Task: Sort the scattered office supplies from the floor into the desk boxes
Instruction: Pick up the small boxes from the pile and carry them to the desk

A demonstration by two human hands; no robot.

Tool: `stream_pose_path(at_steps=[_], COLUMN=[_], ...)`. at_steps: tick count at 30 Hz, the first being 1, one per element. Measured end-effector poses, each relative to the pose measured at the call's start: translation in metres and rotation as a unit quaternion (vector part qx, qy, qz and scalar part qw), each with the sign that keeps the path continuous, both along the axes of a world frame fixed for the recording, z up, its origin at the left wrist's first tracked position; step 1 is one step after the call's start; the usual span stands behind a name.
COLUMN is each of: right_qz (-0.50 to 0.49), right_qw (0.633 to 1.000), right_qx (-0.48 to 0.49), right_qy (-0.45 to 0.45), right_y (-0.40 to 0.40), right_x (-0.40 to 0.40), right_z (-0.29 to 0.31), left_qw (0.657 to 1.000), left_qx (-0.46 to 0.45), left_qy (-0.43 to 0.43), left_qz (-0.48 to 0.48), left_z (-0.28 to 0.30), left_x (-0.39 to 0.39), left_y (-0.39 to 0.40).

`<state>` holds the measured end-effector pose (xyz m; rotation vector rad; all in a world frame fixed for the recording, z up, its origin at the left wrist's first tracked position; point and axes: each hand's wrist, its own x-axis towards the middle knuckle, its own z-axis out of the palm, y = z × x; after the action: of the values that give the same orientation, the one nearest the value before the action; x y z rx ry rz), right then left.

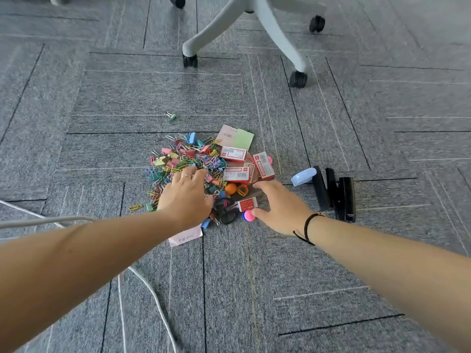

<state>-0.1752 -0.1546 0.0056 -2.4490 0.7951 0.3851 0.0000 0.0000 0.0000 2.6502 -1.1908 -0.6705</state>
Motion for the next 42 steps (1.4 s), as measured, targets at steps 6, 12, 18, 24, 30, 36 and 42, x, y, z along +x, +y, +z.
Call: stream_pose_path(at_steps=[6,12,18,24,30,36,42], right_qz=[0.02,-0.076,-0.111,-0.138,-0.166,-0.265,-0.226], right_qw=[0.998,0.993,0.991,0.987,0.984,0.942,0.914], right_qx=[-0.044,-0.087,-0.075,-0.082,-0.063,0.139,0.269], right_qy=[0.049,0.038,0.01,0.002,-0.021,-0.152,-0.201], right_y=[-0.011,-0.048,-0.059,-0.058,-0.055,-0.043,-0.003], right_x=[-0.002,-0.002,0.024,0.063,0.057,0.05,0.065], right_z=[-0.006,-0.003,-0.004,-0.02,-0.023,0.006,0.026], left_qw=[0.999,0.987,0.986,0.986,0.979,0.882,0.7], left_qx=[-0.042,-0.087,-0.094,-0.105,-0.12,-0.15,-0.216], left_qy=[0.016,0.133,0.139,0.124,0.155,0.394,0.615], left_qz=[-0.009,0.013,-0.012,0.024,0.057,0.208,0.291], left_z=[0.002,0.012,0.01,0.011,0.01,0.017,0.028], left_x=[0.01,0.005,-0.008,0.009,0.009,0.005,0.01], left_y=[-0.009,-0.045,-0.052,-0.053,-0.048,-0.059,-0.049])
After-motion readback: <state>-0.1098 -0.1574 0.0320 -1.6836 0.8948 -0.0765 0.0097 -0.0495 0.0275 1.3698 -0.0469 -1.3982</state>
